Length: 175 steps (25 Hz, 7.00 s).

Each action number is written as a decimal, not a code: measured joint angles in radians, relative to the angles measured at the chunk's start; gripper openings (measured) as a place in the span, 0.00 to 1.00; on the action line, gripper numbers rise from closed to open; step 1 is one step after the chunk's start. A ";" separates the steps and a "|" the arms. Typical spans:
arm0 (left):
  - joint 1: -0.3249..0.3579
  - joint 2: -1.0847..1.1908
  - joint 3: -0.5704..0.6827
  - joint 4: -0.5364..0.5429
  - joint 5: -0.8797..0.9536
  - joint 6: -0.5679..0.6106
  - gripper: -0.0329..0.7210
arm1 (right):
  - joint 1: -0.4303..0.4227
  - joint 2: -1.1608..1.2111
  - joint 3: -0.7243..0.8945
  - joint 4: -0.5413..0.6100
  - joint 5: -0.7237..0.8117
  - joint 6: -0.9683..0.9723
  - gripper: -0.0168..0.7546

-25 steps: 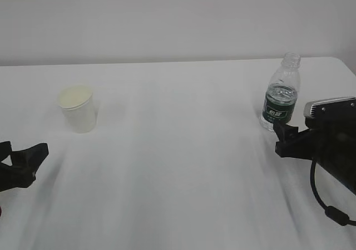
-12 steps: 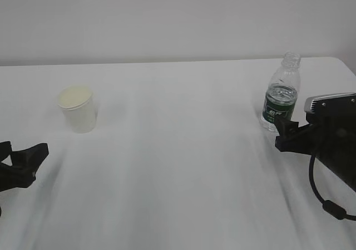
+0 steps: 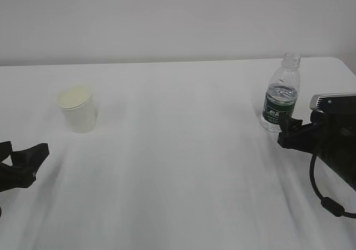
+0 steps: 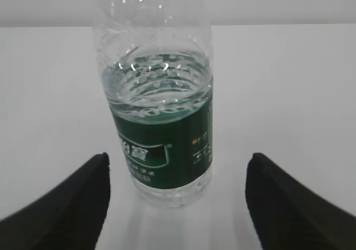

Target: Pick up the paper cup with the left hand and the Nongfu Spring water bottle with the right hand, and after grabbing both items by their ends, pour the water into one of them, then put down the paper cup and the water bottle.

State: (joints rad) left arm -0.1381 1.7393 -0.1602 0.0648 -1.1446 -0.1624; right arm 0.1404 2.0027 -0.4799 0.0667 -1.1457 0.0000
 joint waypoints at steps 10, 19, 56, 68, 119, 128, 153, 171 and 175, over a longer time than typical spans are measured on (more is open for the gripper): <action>0.000 0.000 0.000 0.013 0.000 0.000 0.82 | 0.000 0.048 -0.025 -0.047 -0.002 -0.012 0.79; 0.000 0.000 0.000 0.017 0.000 0.000 0.82 | 0.000 0.071 -0.062 -0.055 0.000 -0.015 0.79; 0.000 0.000 0.000 0.023 0.000 0.000 0.82 | 0.000 0.231 -0.268 -0.025 -0.002 -0.032 0.79; 0.000 0.000 0.000 0.023 0.000 0.000 0.82 | 0.000 0.254 -0.322 -0.011 -0.002 -0.039 0.79; 0.000 0.000 0.000 0.026 0.000 0.016 0.82 | 0.000 0.207 -0.372 -0.067 0.024 -0.146 0.67; 0.000 0.000 0.000 0.026 0.000 0.016 0.82 | 0.000 0.189 -0.372 -0.067 0.032 -0.147 0.65; 0.000 0.000 0.000 0.026 0.000 0.029 0.82 | 0.000 -0.065 -0.216 -0.119 0.074 -0.147 0.64; 0.000 0.036 -0.002 0.052 0.000 0.029 0.82 | 0.000 -0.207 -0.088 -0.196 0.103 -0.126 0.64; 0.000 0.090 -0.034 0.058 0.000 0.029 0.82 | 0.000 -0.207 -0.088 -0.205 0.103 -0.122 0.64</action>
State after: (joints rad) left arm -0.1381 1.8294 -0.1947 0.1233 -1.1446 -0.1333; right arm 0.1404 1.7955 -0.5675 -0.1378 -1.0422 -0.1217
